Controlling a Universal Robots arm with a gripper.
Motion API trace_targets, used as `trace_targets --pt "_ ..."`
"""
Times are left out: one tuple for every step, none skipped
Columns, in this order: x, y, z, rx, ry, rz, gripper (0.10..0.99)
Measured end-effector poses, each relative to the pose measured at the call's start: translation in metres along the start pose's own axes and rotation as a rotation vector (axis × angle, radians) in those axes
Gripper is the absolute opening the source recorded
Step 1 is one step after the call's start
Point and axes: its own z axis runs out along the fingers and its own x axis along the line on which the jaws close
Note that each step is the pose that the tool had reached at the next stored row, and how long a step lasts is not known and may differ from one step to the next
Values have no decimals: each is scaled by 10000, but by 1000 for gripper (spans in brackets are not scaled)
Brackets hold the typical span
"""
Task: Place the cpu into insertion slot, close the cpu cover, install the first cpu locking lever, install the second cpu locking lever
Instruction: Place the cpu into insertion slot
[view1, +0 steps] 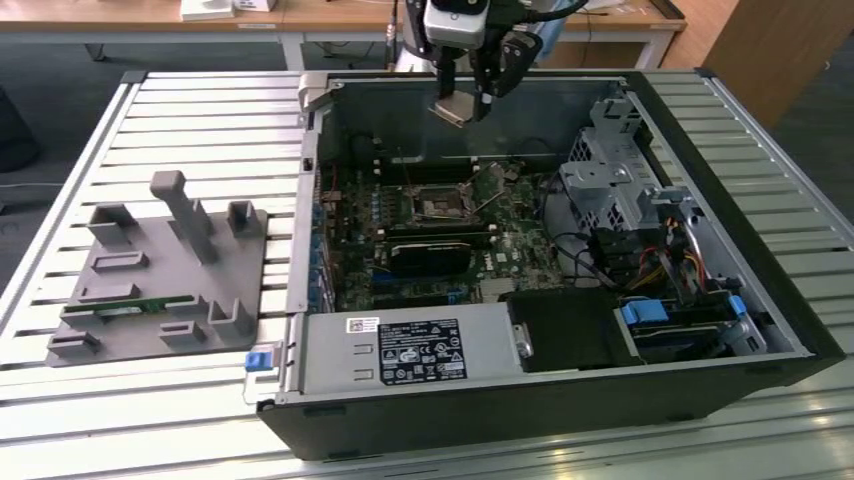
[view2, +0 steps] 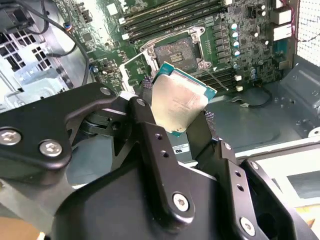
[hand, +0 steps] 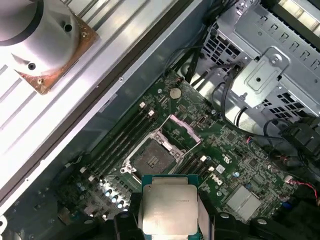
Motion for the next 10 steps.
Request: trace_targets --pt "0 0 0 -1 -7 71 525" --pt "0 0 0 -2 -13 141 525" --pt "0 0 0 -3 -19 212 525" --pt "0 0 1 -5 -25 280 525" --pt "0 0 1 -7 -31 349 525" --pt "0 0 1 -6 -40 427 525" --pt "0 0 2 -6 -49 513 525" --pt "0 0 3 -7 -58 604 525" --pt "0 -1 5 -9 -67 706 525" --pt "0 -1 6 -11 -77 812 525"
